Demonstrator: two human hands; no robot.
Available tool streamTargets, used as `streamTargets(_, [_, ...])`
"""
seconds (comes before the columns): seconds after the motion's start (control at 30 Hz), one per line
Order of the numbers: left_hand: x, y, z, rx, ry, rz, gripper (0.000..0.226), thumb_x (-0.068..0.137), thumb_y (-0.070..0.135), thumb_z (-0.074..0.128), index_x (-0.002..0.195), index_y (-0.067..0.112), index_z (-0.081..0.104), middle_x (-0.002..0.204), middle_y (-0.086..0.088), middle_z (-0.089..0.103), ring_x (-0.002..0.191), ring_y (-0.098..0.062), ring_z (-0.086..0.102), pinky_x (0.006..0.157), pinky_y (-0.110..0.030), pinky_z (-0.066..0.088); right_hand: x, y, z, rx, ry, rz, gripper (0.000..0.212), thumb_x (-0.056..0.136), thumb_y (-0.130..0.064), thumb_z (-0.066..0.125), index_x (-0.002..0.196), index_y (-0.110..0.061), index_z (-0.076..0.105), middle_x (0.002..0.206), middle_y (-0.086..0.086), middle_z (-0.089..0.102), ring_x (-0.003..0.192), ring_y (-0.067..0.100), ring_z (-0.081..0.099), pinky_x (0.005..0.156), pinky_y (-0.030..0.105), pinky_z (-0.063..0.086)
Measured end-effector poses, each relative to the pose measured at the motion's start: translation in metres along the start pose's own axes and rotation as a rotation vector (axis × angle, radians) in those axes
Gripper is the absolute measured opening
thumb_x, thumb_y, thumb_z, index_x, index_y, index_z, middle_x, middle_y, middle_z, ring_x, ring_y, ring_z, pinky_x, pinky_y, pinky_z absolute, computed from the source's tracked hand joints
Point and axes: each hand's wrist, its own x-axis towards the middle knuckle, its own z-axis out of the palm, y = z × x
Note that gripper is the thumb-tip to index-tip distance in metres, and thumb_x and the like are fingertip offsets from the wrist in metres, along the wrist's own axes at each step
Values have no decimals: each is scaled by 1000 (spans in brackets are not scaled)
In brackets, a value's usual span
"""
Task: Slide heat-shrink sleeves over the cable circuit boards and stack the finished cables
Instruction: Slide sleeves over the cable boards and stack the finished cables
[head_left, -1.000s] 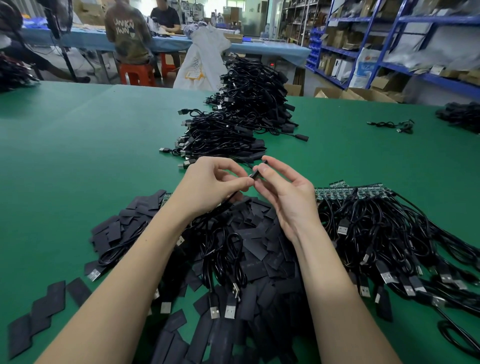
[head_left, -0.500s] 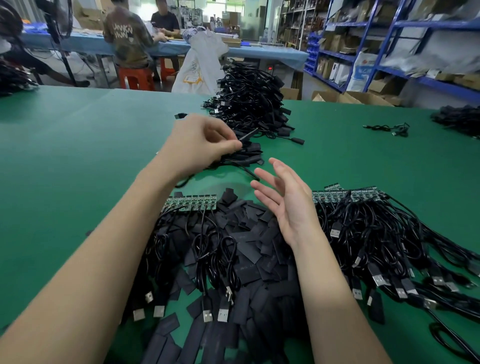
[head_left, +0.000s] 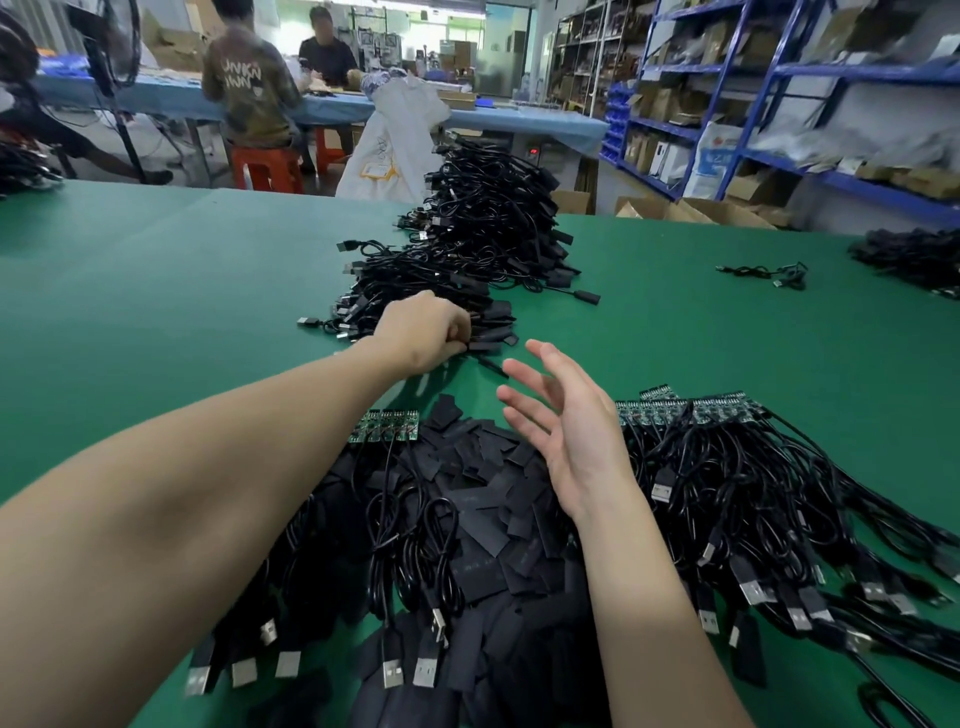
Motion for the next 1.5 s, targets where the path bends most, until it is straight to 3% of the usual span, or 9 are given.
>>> streamTargets(0.27, [-15, 2, -12, -76, 83, 12, 28, 88, 29, 74, 114, 23, 66, 112, 5, 64, 112, -22, 52, 78, -36, 48, 1, 2, 0, -26, 16, 5, 26, 98, -37, 64, 116, -20, 71, 100, 2, 79, 77, 15, 74, 65, 23, 57])
streamTargets(0.4, [-31, 1, -10, -81, 126, -46, 23, 88, 26, 74, 108, 22, 64, 104, 4, 61, 103, -21, 55, 72, -34, 44, 0, 2, 2, -44, 23, 15, 24, 98, -35, 63, 113, -18, 73, 97, 2, 79, 74, 13, 72, 63, 23, 57])
streamTargets(0.5, [-35, 3, -10, -157, 22, -116, 14, 92, 25, 70, 98, 22, 58, 93, 1, 66, 92, -24, 62, 71, -37, 49, -2, 2, 3, -62, 24, 18, 23, 99, -34, 63, 111, -18, 73, 95, 1, 79, 73, 13, 72, 62, 23, 57])
streamTargets(0.6, [-32, 5, -11, -217, -65, -121, 14, 94, 23, 67, 103, 17, 58, 100, -6, 67, 91, -26, 61, 84, -41, 53, -4, 2, 3, -72, 28, 24, 22, 99, -34, 62, 108, -18, 74, 94, 0, 79, 73, 13, 72, 61, 22, 57])
streamTargets(0.77, [-30, 5, -9, -306, -111, -114, 18, 95, 25, 67, 108, 13, 62, 109, -8, 65, 100, -25, 58, 88, -32, 45, -4, 2, 4, -91, 26, 28, 22, 99, -34, 62, 103, -18, 76, 93, 0, 79, 73, 12, 72, 61, 22, 56])
streamTargets(1.03, [-68, 5, -26, -423, -14, -164, 11, 98, 30, 62, 89, 25, 66, 81, 16, 61, 78, -8, 57, 73, -23, 39, -3, 1, 5, -123, 12, 32, 20, 100, -32, 62, 93, -21, 77, 90, -1, 78, 71, 10, 70, 61, 20, 56])
streamTargets(1.13, [-92, 7, -29, -409, -13, -216, 24, 100, 35, 56, 83, 22, 67, 79, 8, 67, 74, -13, 60, 67, -27, 44, -4, 1, 7, -149, 8, 25, 20, 100, -31, 62, 93, -20, 77, 89, -2, 78, 70, 9, 70, 59, 19, 55])
streamTargets(1.33, [-117, 8, -21, -184, -80, -355, 38, 105, 43, 44, 87, 14, 62, 87, -7, 66, 89, -33, 61, 70, -35, 44, -4, 3, 14, -301, 8, -16, 17, 100, -29, 62, 95, -20, 76, 82, -5, 76, 54, 5, 52, 44, 15, 38])
streamTargets(1.5, [-118, 13, -32, -327, 80, -280, 43, 103, 34, 54, 62, 19, 49, 59, 2, 50, 59, -15, 48, 61, -33, 29, -3, 12, 25, -623, -58, -102, 11, 88, -35, 77, 92, -25, 77, 83, -8, 78, 60, 3, 61, 54, 19, 45])
